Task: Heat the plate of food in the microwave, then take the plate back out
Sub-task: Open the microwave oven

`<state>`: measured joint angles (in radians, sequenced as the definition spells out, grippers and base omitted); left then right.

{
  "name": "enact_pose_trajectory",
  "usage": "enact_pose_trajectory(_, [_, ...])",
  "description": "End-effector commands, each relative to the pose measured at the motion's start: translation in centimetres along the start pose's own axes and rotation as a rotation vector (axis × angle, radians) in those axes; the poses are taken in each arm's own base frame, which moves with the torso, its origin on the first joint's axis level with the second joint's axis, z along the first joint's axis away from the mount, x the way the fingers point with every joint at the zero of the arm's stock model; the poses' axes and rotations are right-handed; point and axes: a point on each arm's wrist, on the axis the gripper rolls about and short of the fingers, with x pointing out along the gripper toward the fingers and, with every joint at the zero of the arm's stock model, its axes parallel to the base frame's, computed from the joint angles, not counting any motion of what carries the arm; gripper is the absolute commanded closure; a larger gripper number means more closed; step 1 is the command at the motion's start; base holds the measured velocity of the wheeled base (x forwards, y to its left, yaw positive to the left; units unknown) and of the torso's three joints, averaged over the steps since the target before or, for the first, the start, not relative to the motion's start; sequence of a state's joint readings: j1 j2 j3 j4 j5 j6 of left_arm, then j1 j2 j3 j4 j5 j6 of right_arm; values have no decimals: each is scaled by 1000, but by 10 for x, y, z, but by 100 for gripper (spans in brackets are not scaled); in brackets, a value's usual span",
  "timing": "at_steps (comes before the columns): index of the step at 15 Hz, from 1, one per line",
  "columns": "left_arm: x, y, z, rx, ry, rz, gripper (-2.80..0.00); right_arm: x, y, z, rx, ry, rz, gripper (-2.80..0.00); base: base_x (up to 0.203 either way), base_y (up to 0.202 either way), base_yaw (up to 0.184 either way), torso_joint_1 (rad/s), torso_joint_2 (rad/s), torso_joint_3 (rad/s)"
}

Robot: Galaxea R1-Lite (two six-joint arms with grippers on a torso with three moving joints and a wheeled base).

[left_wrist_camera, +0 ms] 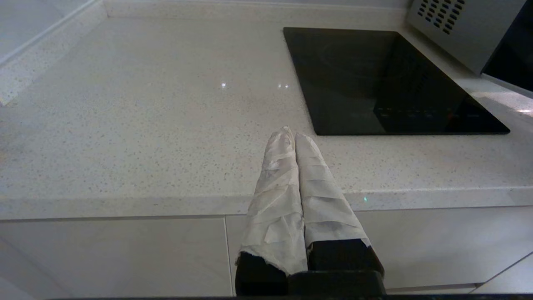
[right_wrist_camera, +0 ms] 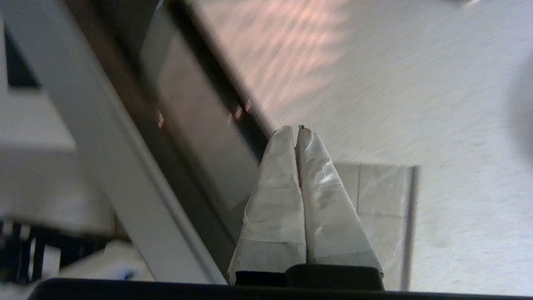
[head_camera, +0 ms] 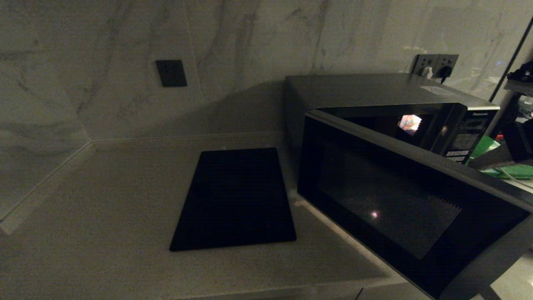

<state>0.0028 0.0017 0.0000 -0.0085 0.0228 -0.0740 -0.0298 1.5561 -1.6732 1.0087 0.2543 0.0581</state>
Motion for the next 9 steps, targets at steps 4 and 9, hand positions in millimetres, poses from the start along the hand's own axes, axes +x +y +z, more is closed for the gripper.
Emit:
enact_pose_trajectory(4, [0, 0, 0, -1, -1, 0, 0, -6, 18, -22, -53, 41, 52, 0, 0, 0, 0, 0, 0, 0])
enact_pose_trajectory(9, [0, 0, 0, -1, -1, 0, 0, -16, 36, -36, -113, 84, 113, 0, 0, 0, 0, 0, 0, 0])
